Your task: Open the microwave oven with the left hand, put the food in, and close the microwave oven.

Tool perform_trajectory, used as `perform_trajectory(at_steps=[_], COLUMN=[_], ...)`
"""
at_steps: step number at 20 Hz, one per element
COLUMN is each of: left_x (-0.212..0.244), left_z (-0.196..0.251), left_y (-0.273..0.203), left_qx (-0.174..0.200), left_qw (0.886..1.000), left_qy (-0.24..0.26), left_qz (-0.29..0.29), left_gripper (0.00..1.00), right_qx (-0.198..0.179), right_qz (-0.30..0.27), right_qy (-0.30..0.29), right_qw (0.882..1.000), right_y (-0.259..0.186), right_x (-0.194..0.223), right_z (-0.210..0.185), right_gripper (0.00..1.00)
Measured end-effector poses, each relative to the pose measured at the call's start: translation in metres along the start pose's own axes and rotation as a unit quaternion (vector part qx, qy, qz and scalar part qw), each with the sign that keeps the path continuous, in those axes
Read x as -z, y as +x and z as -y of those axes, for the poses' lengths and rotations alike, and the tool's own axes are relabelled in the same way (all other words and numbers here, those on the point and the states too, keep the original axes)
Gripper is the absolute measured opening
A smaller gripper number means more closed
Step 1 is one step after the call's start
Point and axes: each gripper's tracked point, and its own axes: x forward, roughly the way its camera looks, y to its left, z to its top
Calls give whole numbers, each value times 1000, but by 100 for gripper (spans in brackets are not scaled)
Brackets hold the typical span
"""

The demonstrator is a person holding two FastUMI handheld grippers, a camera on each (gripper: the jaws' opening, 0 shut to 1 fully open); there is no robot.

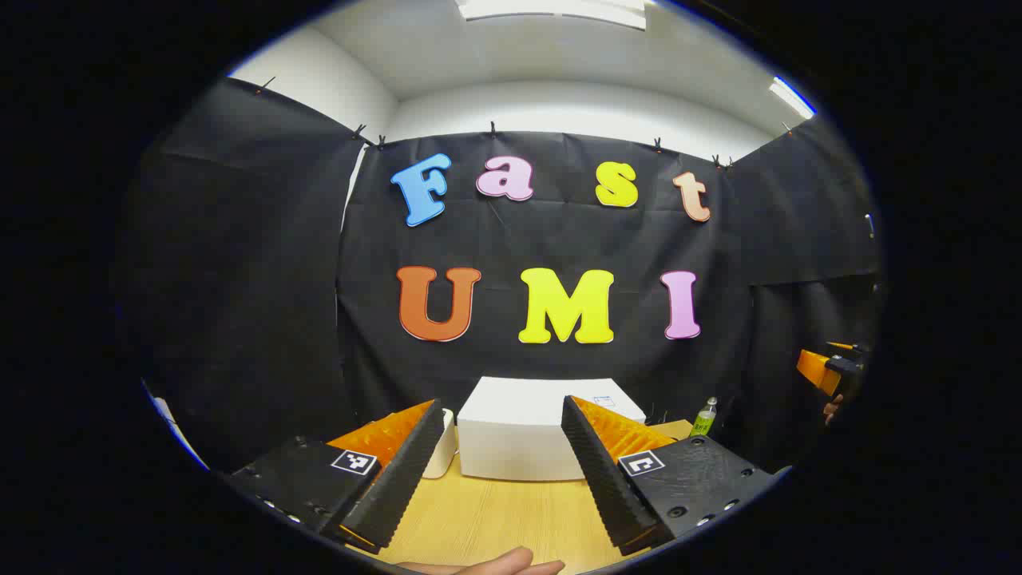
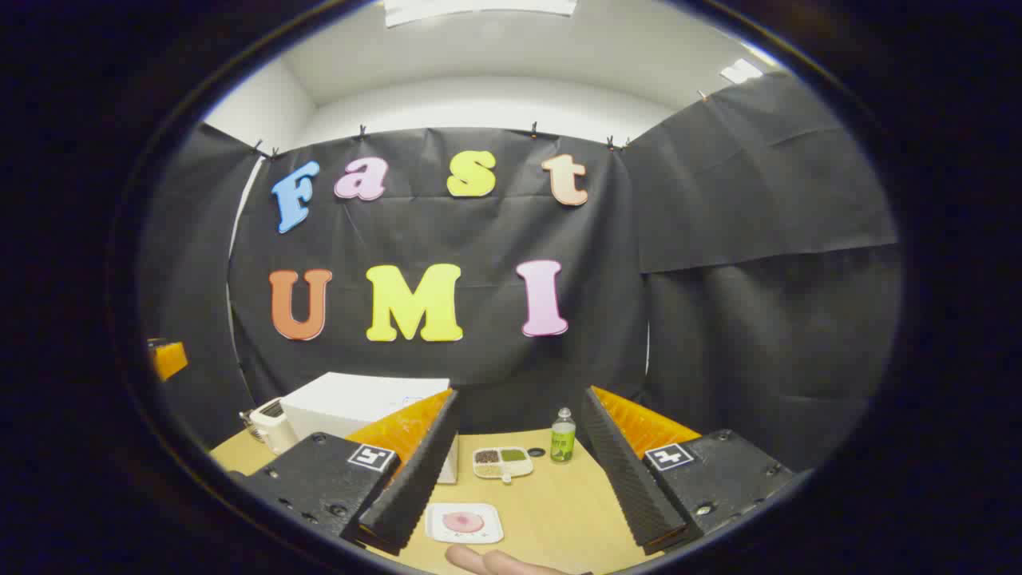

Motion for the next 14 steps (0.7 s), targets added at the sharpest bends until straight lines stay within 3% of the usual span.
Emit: perform_trajectory(at_steps=[1,4,5,6,9,10,14], left_x=[-2,-11,-13,-14,-16,-15,-11], left_z=[2,8,9,9,17,16,20], left_y=[-3,-9,-12,-13,-18,-18,-15], left_qx=[2,9,10,11,17,16,18], left_qw=[1000,1000,1000,1000,1000,1000,1000], left_qy=[-1,-3,1,4,7,4,-1], left_qz=[1,10,13,15,18,18,17], left_gripper=[94,94,94,94,94,94,94], right_qx=[1,0,2,5,7,6,4], right_qz=[4,6,8,12,16,16,15], right_qy=[-1,1,1,0,1,2,4], right_qw=[1000,1000,1000,1000,1000,1000,1000], right_y=[-3,-8,-9,-10,-11,-12,-12], right_x=[-2,-7,-9,-12,-16,-15,-15], right_z=[2,4,6,9,11,12,16], right_gripper=[91,91,98,91,91,98,98])
